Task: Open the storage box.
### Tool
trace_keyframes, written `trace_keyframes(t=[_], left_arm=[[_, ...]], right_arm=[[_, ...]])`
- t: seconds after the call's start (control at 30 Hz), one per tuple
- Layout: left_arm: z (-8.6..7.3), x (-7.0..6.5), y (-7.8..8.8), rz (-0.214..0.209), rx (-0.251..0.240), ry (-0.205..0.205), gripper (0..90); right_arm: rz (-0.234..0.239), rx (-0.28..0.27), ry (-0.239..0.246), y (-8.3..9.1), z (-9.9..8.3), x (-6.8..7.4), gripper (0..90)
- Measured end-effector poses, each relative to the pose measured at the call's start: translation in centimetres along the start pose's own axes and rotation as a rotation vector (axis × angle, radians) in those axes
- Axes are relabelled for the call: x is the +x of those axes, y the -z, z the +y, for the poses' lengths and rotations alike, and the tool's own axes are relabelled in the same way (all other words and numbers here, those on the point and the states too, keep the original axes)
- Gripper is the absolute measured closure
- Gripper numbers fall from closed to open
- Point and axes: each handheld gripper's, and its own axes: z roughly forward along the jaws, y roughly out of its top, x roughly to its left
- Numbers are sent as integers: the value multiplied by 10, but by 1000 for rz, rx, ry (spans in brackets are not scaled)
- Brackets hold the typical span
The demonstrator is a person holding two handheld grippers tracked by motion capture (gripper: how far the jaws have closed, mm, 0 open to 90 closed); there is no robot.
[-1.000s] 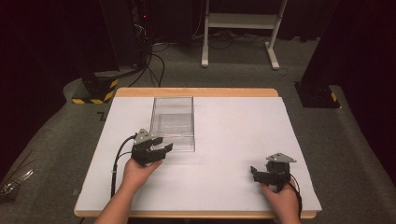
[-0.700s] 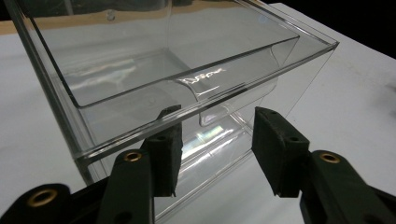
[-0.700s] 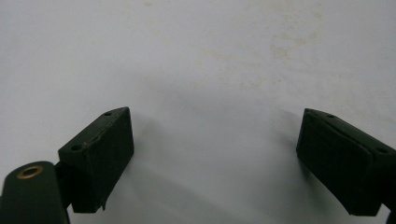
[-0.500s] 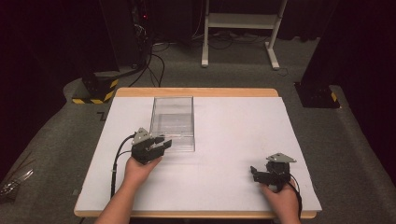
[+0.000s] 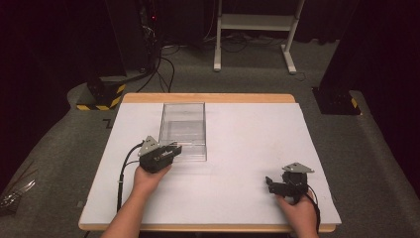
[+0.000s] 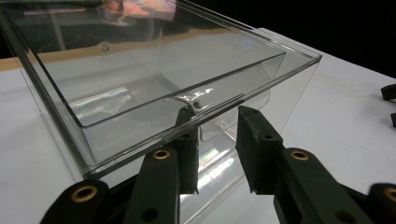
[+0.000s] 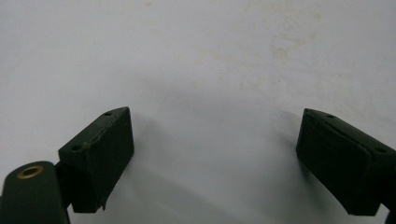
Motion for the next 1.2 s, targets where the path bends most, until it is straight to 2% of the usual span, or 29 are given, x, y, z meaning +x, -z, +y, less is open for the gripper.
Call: trace_keyframes(t=[0.4,0.63,0.83,0.9,0.93,1.0,1.07,1.13,1.2], left_arm=[[-7,9,7,-50,-33,18,804],[-10,14,9,-82,-43,19,828],[-10,15,10,-82,-43,17,839],[-10,16,12,-78,-45,21,869],[-12,18,17,-81,-81,27,900],[-11,18,19,-86,-88,32,900],[-11,16,20,-78,-82,10,900],[-12,16,18,-88,-64,0,900],[-13,16,17,-95,-61,16,881]], right_arm=[[-2,0,0,0,0,0,114],[-2,-1,1,0,0,0,114],[-2,-1,0,0,0,0,114],[-2,-1,0,0,0,0,115],[-2,-1,1,0,0,0,115],[-2,-1,0,0,0,0,115],[-3,-1,0,0,0,0,115],[-3,-1,1,0,0,0,115],[-4,-1,1,0,0,1,116]])
